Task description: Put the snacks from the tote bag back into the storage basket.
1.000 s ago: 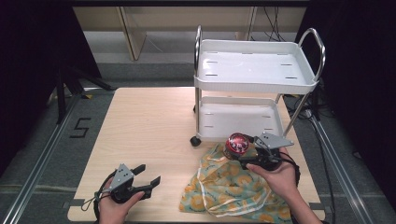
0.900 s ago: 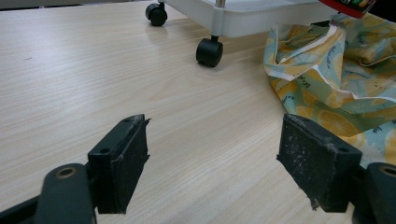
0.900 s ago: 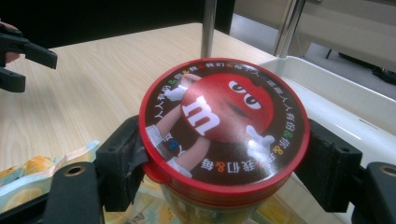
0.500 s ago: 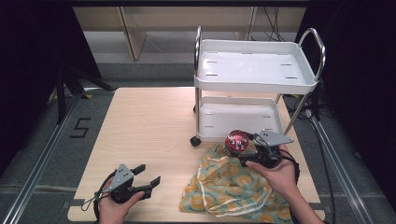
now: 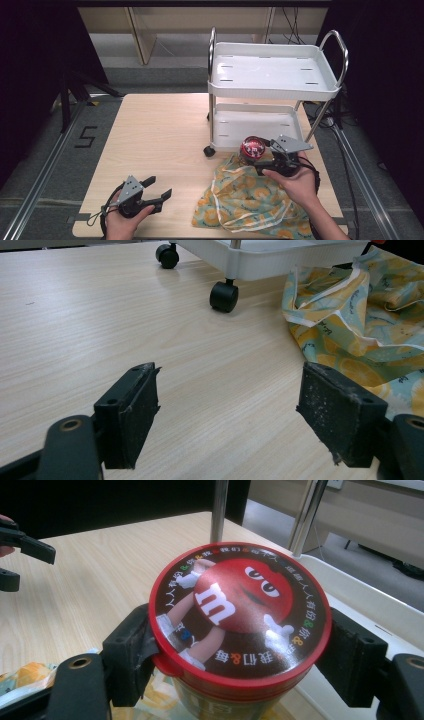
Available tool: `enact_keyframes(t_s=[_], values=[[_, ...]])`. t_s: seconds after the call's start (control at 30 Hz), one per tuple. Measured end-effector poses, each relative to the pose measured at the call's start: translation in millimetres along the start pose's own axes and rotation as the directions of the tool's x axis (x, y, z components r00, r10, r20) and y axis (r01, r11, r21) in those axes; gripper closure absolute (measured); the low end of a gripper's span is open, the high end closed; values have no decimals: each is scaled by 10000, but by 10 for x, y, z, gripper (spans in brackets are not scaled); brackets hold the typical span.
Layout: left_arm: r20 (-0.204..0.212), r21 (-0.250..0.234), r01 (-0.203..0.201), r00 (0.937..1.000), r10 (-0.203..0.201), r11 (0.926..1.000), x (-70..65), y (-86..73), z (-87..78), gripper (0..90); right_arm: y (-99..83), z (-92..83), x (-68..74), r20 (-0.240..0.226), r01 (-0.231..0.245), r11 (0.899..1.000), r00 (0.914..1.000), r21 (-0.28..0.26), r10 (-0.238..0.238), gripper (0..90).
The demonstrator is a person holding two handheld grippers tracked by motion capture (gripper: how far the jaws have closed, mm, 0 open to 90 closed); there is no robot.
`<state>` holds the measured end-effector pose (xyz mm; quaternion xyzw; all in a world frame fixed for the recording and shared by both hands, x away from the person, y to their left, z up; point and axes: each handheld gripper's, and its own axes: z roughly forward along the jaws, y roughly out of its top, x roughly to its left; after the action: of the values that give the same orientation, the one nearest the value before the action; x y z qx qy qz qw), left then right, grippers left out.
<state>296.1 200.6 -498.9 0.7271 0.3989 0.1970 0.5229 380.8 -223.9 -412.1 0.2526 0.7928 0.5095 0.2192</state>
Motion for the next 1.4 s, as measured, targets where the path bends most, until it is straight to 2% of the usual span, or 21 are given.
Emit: enact_keyframes(t_s=[0.03, 0.17, 0.23, 0.33, 0.7, 0.83, 0.97, 1.0, 1.17, 1.2, 1.4], values=[[-1, -2, -2, 10000, 2, 10000, 0, 0, -1, 235, 7, -2, -1, -83, -59, 9999, 9999, 85, 60, 263], [-1, -4, -4, 10000, 4, 10000, 0, 0, -1, 235, 14, 18, -8, 141, -74, 9999, 9999, -114, 75, 263], [3, -12, -2, 10000, 2, 10000, 0, 1, -1, 235, 19, 19, -36, 27, 131, 9999, 9999, 41, -131, 263], [35, -23, 6, 10000, -6, 10000, 3, 0, 1, 235, 21, 24, -25, 72, -52, 10000, 10000, 67, 51, 263], [17, -4, -7, 10000, 7, 10000, 2, 0, -2, 234, 66, 63, -12, -53, 4, 10000, 10000, 35, -4, 263], [19, -7, 10, 10000, -10, 10000, 1, 0, -2, 234, 77, 79, -25, -3, 170, 9998, 9999, -54, -170, 263], [24, -12, 2, 10000, -2, 10000, 2, 0, -2, 234, 83, 86, -12, -18, -24, 10000, 10000, 9, 24, 263], [-20, -3, 49, 10000, -49, 10000, -2, 0, -3, 234, 88, 83, -20, 51, 128, 9999, 9999, 24, -128, 263], [24, -14, -15, 10000, 15, 10000, 3, 1, -3, 234, 93, 104, -24, 84, 150, 9999, 9999, -27, -150, 263], [27, -18, -13, 10000, 13, 10000, 3, 1, -4, 234, 93, 111, -15, -27, -27, 10000, 10000, 19, 27, 263], [37, -26, -12, 10000, 12, 10000, 2, 2, -5, 234, 104, 130, -35, 61, 104, 9999, 9999, 66, -105, 263]])
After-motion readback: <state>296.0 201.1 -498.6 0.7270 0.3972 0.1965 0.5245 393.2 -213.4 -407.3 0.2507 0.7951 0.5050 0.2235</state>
